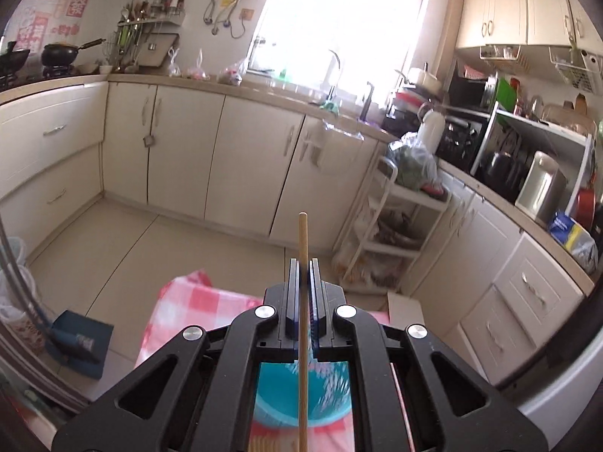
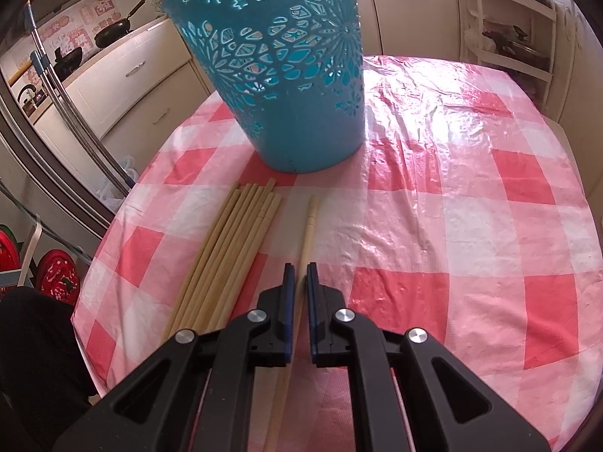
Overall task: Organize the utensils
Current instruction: 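Lift the chopstick with the left tool and drop it into the teal basket, then close the right tool on a bamboo chopstick and lift it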
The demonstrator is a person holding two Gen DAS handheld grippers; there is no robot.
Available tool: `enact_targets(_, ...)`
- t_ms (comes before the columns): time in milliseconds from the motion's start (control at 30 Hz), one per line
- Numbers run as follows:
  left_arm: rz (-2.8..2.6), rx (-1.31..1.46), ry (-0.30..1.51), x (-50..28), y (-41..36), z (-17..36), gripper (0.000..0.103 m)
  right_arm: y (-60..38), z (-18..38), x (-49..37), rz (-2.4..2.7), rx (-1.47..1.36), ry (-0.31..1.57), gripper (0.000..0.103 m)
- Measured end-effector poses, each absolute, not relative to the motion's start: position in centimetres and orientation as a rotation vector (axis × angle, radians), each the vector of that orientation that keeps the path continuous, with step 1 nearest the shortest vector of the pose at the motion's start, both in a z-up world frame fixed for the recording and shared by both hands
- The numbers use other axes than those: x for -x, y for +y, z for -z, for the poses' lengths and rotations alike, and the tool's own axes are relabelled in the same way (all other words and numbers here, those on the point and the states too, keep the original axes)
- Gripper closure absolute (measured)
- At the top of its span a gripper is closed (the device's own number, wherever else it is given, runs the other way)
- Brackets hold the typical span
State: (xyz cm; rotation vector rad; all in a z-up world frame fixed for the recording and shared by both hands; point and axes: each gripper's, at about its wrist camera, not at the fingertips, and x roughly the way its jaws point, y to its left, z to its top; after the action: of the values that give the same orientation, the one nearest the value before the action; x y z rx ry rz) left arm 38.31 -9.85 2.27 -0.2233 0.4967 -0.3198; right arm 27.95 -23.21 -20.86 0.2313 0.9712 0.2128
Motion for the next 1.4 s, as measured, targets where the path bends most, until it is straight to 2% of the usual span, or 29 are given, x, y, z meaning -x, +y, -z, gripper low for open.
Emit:
enact_targets(100, 0.262, 0.220, 0.457, -40.6, -11.7, -1.7, 0.099, -23.4, 20.9, -27.9, -0.217, -0.241, 0.968, 0.096)
enact_targets(267, 0.170, 0.200, 0.444, -43.7, -13.6, 2.4, 0.099, -23.5, 21.0, -28.0, -0.224, -0.249, 0.965, 0.096)
enact_targets(500, 0.132, 0.089, 0.561, -44.6, -14.6, 8.1, 0.098, -24.1, 21.0, -28.3, -0.239, -0.291, 0.971, 0.096)
enact_targets(633, 0.133, 0.043, 0.625, -43.7, -13.8, 10.2, 0.094, -23.9, 21.0, -28.3, -0.236, -0.280, 0.968, 0.096)
enact_targets(667, 0.132, 0.037, 0.636, -43.3, -13.3, 10.4, 0.088, -23.8, 21.0, -28.3, -0.234, -0.272, 0.967, 0.096)
enact_targets(767, 0.130, 0.036, 0.657, -41.8, -11.5, 10.3, 0.057, -23.5, 20.9, -28.2, -0.225, -0.243, 0.964, 0.096)
enact_targets(933, 0.148, 0.055, 0.643, -38.9, -7.7, 8.8, 0.040, -22.3, 20.8, -28.1, -0.202, -0.162, 0.956, 0.096)
enact_targets(1000, 0.139, 0.079, 0.611, -37.7, -5.8, 8.1, 0.027, -21.7, 20.9, -28.1, -0.189, -0.122, 0.952, 0.096)
enact_targets(1133, 0.095, 0.119, 0.556, -36.1, -2.2, 8.7, 0.023, -21.5, 20.8, -27.8, -0.178, -0.101, 0.952, 0.096)
enact_targets(1267, 0.071, 0.230, 0.662, -37.2, 1.0, 10.5, 0.023, -23.3, 20.2, -26.4, -0.198, -0.219, 0.926, 0.097)
enact_targets(1400, 0.043, 0.248, 0.648, -37.1, 2.3, 10.4, 0.023, -24.5, 18.4, -24.7, -0.229, -0.317, 0.855, 0.097)
